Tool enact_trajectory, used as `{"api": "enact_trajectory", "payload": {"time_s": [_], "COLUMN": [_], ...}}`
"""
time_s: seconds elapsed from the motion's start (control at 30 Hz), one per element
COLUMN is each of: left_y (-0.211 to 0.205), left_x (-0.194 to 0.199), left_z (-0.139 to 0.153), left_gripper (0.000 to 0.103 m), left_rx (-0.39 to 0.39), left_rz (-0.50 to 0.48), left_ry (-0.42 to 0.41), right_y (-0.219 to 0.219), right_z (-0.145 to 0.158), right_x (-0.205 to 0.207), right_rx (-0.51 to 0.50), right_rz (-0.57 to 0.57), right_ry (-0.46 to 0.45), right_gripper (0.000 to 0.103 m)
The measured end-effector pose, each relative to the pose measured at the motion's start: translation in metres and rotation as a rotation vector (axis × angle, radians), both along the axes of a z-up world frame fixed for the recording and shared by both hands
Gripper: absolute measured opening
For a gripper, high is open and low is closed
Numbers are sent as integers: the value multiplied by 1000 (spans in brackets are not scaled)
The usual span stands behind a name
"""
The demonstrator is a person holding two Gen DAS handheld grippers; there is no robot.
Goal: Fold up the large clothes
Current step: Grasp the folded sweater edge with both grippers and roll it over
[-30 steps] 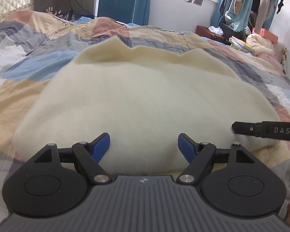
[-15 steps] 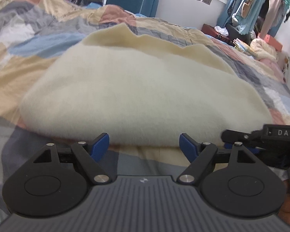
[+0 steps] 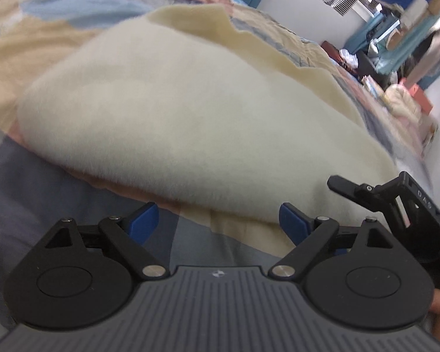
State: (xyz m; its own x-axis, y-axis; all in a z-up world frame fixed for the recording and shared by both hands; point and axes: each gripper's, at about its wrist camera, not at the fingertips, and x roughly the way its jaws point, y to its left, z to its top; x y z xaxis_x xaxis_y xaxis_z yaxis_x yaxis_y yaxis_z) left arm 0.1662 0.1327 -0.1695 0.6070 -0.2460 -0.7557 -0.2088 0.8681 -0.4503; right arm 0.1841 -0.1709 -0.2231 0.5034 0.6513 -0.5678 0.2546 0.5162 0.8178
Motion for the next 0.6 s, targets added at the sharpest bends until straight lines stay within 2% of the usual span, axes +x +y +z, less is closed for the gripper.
{"api": "enact_trajectory", "payload": {"time_s": [0.1, 0.2, 0.27, 0.37, 0.43, 0.5, 0.57, 0.6], "left_y": [20, 45, 59, 74, 81, 86, 90, 92], "left_x": [2, 1, -2, -5, -7, -6, -3, -1], "left_z": [-13, -32, -41, -52, -58, -58, -58, -58], "left_gripper": [97, 97, 97, 96, 94, 89, 80, 72], "left_rx": [-206, -439, -534, -635, -675, -658, -617, -597], "left_rz": [56, 143, 205, 291, 357, 404, 446, 464], "left_ry": [17, 33, 17, -2, -18, -32, -38, -38], "right_y": [3, 3, -2, -8, -12, -13, -17, -21], "right_z": [-1, 11, 14, 6, 1, -1, -1, -2], "right_x": [7, 6, 4, 2, -1, -4, -7, -8], "right_rx": [57, 76, 117, 162, 166, 136, 73, 47], "right_rz": [-8, 0, -22, -64, -93, -136, -182, -207], "right_ry": [-39, -124, -149, -119, -86, -63, -46, -35], "right_gripper": [90, 90, 90, 90, 89, 88, 77, 71]}}
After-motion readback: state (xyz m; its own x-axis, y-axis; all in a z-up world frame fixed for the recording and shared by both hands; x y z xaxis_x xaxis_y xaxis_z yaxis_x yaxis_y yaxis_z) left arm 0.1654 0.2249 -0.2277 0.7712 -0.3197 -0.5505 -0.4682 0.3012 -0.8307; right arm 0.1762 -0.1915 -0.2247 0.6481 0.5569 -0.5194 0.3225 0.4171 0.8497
